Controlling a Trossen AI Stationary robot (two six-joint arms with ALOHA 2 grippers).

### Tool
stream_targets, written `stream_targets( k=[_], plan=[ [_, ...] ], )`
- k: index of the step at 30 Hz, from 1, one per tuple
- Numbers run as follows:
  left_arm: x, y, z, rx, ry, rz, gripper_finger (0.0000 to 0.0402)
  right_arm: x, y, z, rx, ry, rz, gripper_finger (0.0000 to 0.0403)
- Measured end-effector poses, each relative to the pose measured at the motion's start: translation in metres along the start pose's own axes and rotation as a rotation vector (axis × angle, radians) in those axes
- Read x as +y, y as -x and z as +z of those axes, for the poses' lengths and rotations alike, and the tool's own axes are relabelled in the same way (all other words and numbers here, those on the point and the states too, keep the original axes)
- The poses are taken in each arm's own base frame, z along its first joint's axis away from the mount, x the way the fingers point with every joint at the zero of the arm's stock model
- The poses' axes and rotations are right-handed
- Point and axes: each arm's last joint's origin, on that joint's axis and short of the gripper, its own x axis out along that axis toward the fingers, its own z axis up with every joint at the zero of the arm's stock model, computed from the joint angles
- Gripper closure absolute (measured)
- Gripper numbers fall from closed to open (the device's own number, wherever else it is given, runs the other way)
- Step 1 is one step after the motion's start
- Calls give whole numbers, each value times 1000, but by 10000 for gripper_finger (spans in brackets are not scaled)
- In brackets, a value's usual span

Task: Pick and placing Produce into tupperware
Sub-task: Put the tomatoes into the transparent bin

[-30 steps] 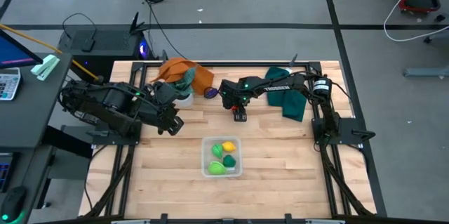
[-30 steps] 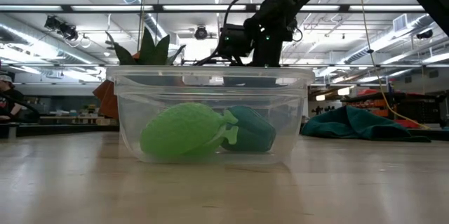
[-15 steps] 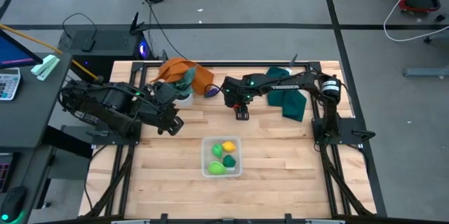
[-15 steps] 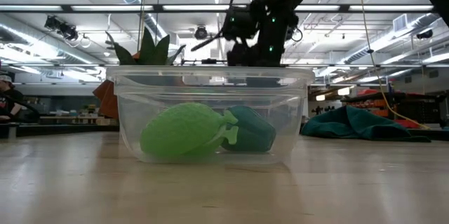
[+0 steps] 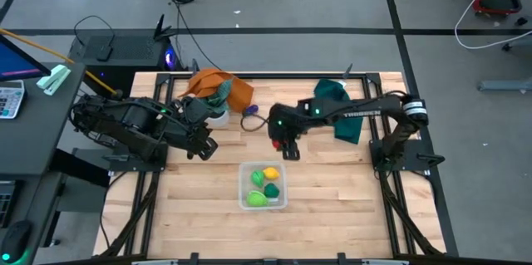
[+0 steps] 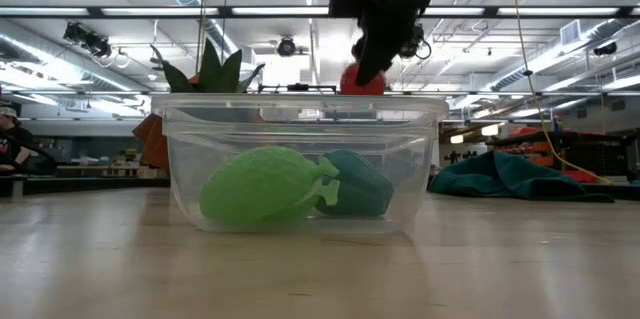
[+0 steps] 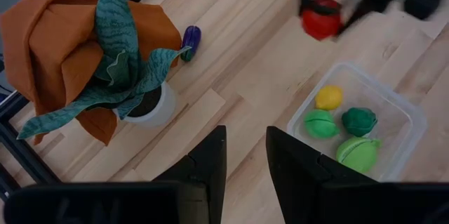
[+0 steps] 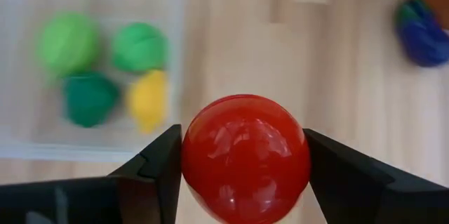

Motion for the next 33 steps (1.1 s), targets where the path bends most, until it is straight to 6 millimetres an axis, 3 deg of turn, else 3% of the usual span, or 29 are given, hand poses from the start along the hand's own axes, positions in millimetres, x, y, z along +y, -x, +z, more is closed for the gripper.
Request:
stream_targets(
  k=[9, 14, 33],
  plan=[
    [0, 0, 0, -3, 4, -4, 294, 65, 0, 2, -5, 71, 124, 193],
    [-1, 0, 1, -6, 7, -8, 294, 89, -9, 4, -22, 122, 156, 193],
    [-2, 0, 1, -11, 11, -15, 294, 101, -18, 15, -117, 80, 223, 193]
  ],
)
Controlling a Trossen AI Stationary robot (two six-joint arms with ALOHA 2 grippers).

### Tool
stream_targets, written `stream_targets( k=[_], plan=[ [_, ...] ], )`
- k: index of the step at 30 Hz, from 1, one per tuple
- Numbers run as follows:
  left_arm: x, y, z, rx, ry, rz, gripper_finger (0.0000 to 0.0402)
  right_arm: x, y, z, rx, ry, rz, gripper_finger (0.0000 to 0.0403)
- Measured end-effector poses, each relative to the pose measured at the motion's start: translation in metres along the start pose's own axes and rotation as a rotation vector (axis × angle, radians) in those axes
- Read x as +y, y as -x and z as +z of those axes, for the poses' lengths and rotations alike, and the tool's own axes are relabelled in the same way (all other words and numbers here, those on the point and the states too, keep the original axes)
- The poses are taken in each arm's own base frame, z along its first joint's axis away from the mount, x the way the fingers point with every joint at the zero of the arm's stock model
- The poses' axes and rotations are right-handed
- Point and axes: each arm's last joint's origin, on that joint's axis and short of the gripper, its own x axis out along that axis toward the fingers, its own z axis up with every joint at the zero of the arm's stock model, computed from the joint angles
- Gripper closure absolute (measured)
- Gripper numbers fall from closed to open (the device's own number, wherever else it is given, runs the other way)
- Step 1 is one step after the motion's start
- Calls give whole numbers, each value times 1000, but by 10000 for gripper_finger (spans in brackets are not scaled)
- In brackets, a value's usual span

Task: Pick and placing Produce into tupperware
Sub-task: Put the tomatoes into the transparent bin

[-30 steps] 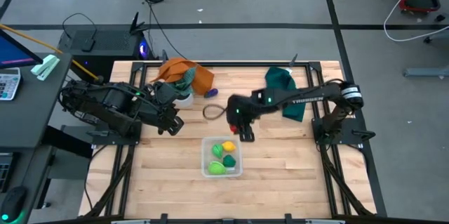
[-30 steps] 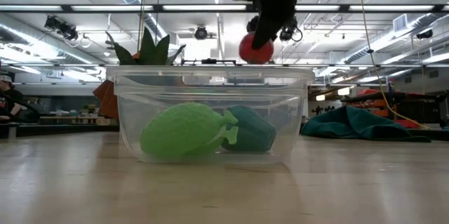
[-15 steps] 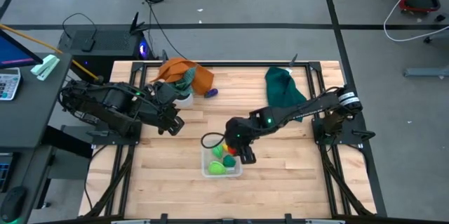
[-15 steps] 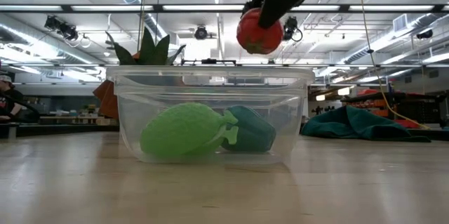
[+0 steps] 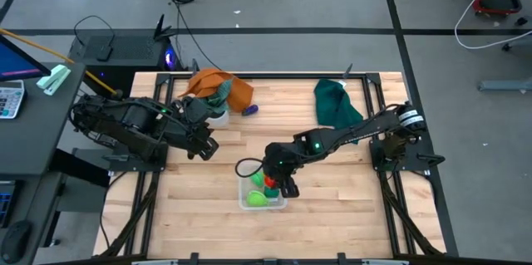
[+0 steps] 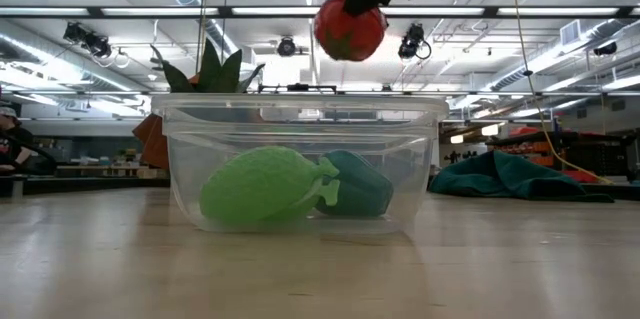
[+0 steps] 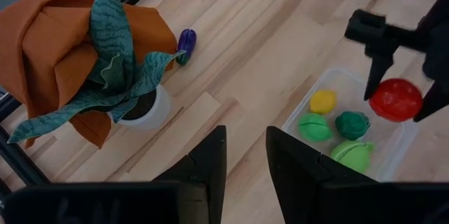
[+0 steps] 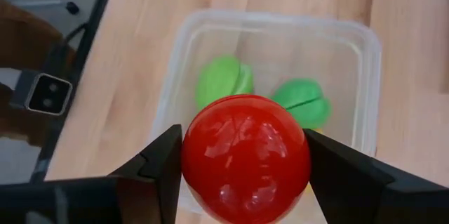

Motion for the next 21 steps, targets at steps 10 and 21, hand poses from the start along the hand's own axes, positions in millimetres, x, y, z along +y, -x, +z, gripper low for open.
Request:
stream_targets(
  k=[10, 21],
  plan=[
    [0, 0, 0, -2, 2, -3, 294, -3, -18, 2, -13, 10, 12, 192],
    [-1, 0, 0, 3, 4, -10, 294, -18, -53, -9, 69, -20, 44, 192]
  ],
)
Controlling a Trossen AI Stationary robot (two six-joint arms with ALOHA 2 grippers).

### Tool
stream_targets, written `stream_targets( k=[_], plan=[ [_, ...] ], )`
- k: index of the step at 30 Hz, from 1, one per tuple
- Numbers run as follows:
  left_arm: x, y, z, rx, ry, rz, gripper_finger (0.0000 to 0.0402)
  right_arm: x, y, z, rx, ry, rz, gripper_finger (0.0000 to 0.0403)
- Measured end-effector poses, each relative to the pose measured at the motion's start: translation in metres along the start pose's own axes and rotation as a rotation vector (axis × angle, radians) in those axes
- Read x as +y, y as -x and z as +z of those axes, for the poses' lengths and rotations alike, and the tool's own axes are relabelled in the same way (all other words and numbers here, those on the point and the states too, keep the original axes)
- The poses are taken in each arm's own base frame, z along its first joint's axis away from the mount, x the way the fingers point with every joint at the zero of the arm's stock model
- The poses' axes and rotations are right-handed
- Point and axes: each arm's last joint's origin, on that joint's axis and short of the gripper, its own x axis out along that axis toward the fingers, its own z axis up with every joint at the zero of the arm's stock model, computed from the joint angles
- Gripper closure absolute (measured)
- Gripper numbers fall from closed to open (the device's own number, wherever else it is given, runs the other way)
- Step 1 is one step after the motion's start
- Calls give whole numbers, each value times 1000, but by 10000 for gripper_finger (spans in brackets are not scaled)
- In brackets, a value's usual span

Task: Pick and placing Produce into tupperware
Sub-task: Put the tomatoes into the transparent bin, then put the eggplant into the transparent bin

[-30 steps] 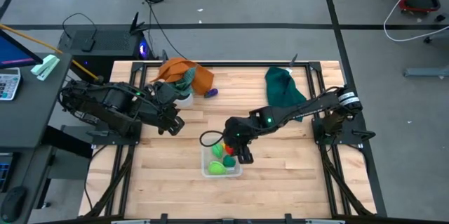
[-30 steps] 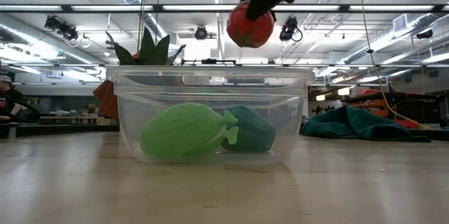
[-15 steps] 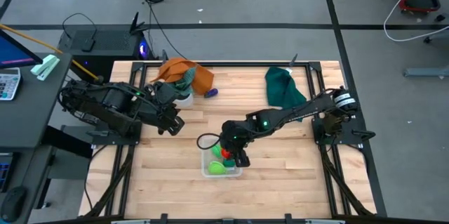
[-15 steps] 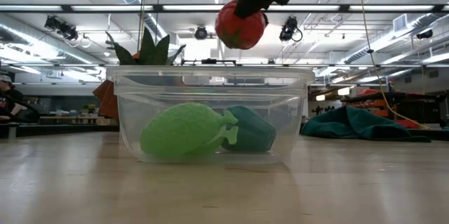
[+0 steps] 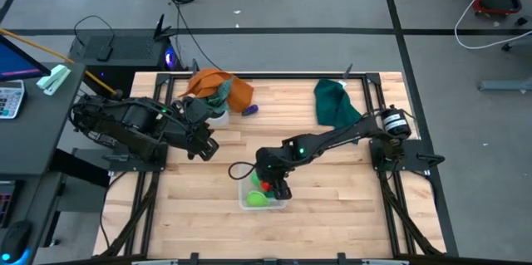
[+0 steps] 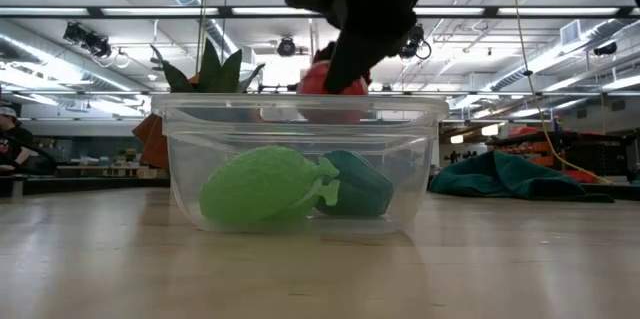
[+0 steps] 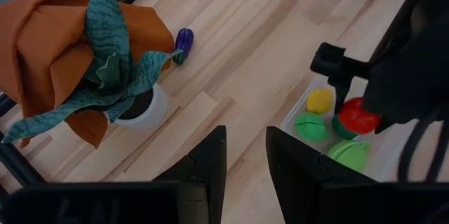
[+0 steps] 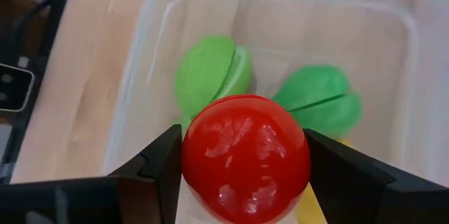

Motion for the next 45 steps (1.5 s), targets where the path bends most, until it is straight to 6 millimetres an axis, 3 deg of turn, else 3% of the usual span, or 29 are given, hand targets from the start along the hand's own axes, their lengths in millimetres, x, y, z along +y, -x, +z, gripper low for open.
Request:
stream_targets(
  k=[8, 15, 31, 38, 45],
  plan=[
    [0, 0, 0, 5, -1, -3, 294, -3, -16, -4, 26, -6, -5, 192],
    [0, 0, 0, 6, -13, -2, 294, -4, -18, -4, 25, -8, -16, 190],
    [0, 0, -1, 8, -14, 1, 294, -4, -15, -3, 23, -1, -19, 127],
    [0, 0, 0, 7, -13, 1, 294, 1, 9, 0, 0, 6, -65, 125],
    [0, 0, 0, 3, -7, -2, 294, 10, 62, 3, -66, 13, -204, 131]
  ],
)
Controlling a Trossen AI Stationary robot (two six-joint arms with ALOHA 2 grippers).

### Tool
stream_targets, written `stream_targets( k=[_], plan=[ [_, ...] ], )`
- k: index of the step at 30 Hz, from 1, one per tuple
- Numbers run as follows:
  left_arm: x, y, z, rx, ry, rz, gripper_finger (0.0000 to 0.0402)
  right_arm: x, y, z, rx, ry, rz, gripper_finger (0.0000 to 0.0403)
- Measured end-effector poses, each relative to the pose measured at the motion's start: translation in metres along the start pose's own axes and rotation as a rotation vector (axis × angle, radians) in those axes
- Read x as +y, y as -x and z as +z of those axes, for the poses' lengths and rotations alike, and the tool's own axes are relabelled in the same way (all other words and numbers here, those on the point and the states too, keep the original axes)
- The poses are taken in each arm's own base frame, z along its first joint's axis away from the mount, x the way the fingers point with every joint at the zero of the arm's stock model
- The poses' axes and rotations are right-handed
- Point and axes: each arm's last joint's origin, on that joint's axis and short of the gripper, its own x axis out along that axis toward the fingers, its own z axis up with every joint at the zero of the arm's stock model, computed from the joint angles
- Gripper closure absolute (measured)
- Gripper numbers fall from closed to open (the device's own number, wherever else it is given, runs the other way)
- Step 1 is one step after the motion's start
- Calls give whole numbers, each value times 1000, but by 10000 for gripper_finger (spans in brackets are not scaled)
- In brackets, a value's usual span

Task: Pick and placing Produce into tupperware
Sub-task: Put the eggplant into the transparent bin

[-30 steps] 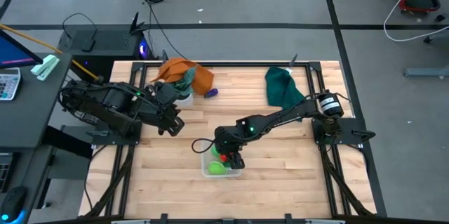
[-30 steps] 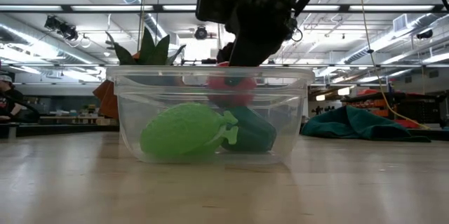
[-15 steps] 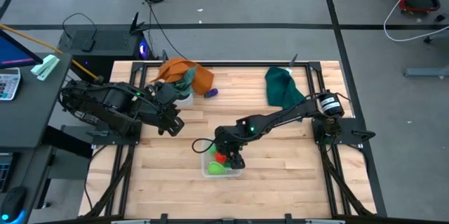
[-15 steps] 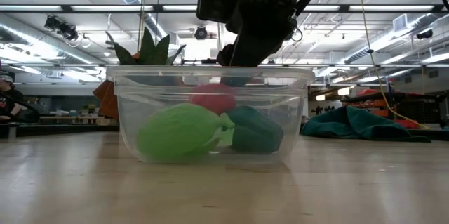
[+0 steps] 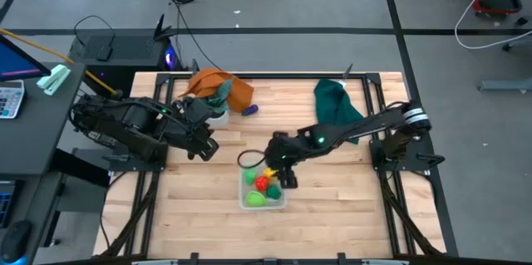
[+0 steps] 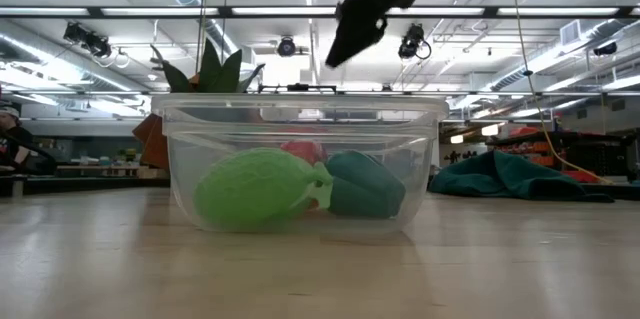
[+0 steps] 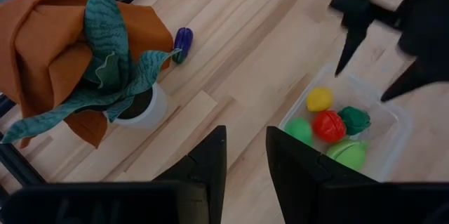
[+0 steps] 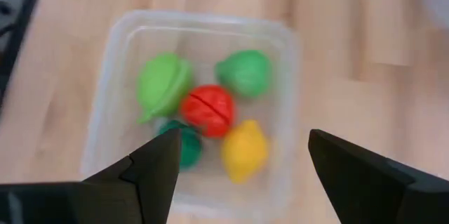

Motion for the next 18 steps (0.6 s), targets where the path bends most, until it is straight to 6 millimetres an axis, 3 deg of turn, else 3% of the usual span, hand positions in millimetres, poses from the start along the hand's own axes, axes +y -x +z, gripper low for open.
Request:
stream_targets(
  k=[8, 18],
  plan=[
    [-2, 0, 1, -12, 18, -13, 294, -16, 50, -3, -34, -89, -131, 133],
    [-24, -16, 8, -60, 3, -48, 294, -20, 71, -17, 57, -148, -172, 133]
  ],
)
